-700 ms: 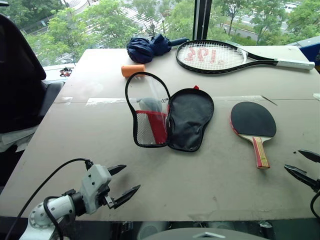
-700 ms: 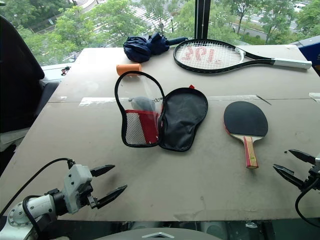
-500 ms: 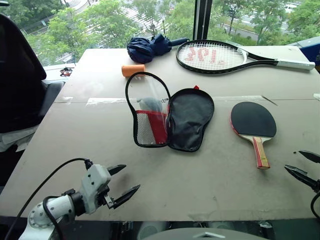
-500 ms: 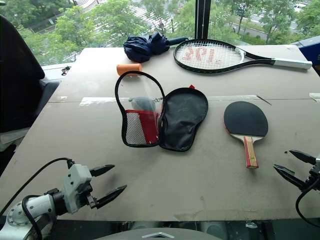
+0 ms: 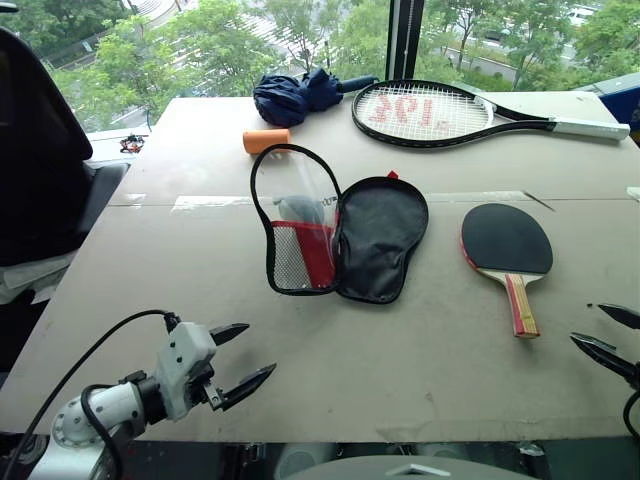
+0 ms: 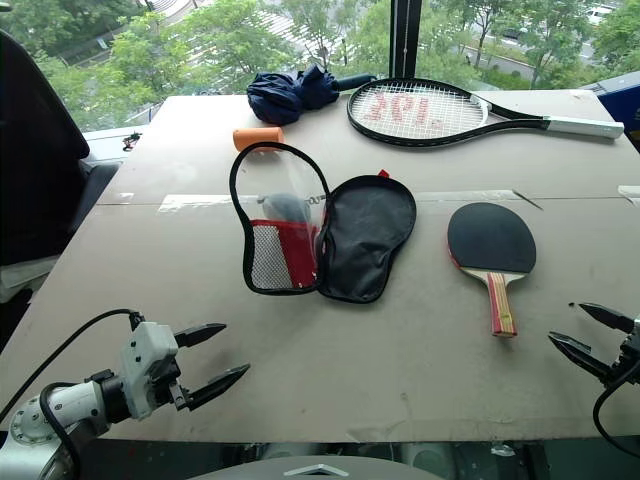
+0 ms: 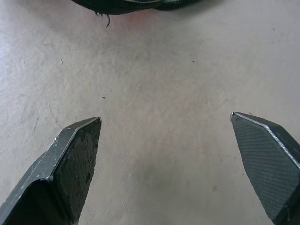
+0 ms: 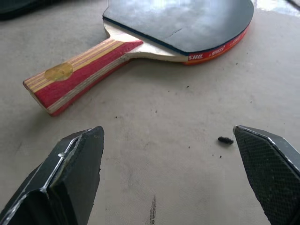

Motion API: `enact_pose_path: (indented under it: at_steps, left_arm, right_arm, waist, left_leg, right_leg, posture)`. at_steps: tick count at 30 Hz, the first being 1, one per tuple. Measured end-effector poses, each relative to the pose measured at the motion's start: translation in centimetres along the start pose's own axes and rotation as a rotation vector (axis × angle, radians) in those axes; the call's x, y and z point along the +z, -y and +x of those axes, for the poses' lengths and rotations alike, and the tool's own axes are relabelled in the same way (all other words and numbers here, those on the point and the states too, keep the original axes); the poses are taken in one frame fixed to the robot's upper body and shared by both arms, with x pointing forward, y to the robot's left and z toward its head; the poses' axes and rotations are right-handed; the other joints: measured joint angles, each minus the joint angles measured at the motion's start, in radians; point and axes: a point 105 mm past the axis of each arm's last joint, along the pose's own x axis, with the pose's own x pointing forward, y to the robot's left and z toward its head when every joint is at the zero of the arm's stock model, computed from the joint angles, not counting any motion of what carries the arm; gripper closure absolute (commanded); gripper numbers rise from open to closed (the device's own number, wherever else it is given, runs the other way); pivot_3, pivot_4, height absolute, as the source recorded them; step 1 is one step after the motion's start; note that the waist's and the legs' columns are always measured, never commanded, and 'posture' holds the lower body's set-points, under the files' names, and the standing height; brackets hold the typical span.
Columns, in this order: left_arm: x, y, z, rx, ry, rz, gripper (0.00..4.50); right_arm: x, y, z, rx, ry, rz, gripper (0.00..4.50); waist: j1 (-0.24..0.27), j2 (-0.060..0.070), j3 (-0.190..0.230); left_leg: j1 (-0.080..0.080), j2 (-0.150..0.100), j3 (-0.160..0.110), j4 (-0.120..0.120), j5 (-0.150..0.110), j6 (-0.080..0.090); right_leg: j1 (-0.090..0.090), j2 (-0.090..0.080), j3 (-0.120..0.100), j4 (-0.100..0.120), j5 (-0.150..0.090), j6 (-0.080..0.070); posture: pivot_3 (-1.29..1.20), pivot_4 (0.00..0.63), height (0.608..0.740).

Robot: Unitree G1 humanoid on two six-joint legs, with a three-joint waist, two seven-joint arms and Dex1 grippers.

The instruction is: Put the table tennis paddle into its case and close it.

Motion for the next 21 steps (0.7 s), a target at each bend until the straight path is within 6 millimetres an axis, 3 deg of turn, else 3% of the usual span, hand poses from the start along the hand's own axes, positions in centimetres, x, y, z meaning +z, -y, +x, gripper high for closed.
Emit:
enact_pose_path:
  at_steps: [6,8,10,17,21]
  left_arm:
    - [2.5,-1.8,-0.6,-0.009,0.06,0.055,0.0]
    - [4.0,-2.6,-0.8,-0.023,0.093,0.073,0.0]
    - [5.5,-3.1,-0.6,-0.045,0.125,0.101,0.0]
    - [9.3,-3.7,-0.7,-0.132,0.186,0.162,0.0]
    - [11.1,-3.8,-1.5,-0.173,0.204,0.178,0.0]
  right_arm:
    - [3.2,-0.8,1.8,0.063,0.068,-0.036,0.06]
    - [5.0,-1.6,3.3,0.114,0.115,-0.066,0.06]
    - [6.6,-3.4,5.6,0.195,0.173,-0.08,0.06]
    - [8.6,-8.4,12.0,0.32,0.176,-0.106,0.06]
    - [8.6,-11.1,14.7,0.349,0.105,-0.062,0.06]
  waist:
    - [0.0,0.0,0.0]
    - [-0.001,0.0,0.0]
    - [-0.002,0.0,0.0]
    - [-0.001,-0.001,0.001]
    - [-0.001,-0.002,0.001]
  left_leg:
    - [0.0,0.0,0.0,0.0,0.0,0.0]
    - [0.0,0.0,-0.001,0.0,0.0,0.0]
    - [0.0,0.0,-0.002,0.0,0.0,0.0]
    - [-0.001,0.0,-0.004,0.0,0.001,-0.003]
    - [-0.002,0.0,-0.005,0.0,0.002,-0.006]
  right_leg:
    - [0.0,0.0,-0.001,0.0,0.0,0.0]
    - [0.0,0.0,-0.003,0.0,0.0,0.0]
    - [0.0,0.0,-0.004,0.0,0.0,0.0]
    - [-0.002,-0.001,-0.009,0.0,0.0,-0.001]
    - [-0.003,-0.002,-0.014,0.0,0.001,-0.001]
  posture:
    - [0.0,0.15,0.723]
    - [0.0,0.15,0.723]
    - [0.0,0.15,0.723]
    - [0.0,0.15,0.723]
    - [0.0,0.15,0.723]
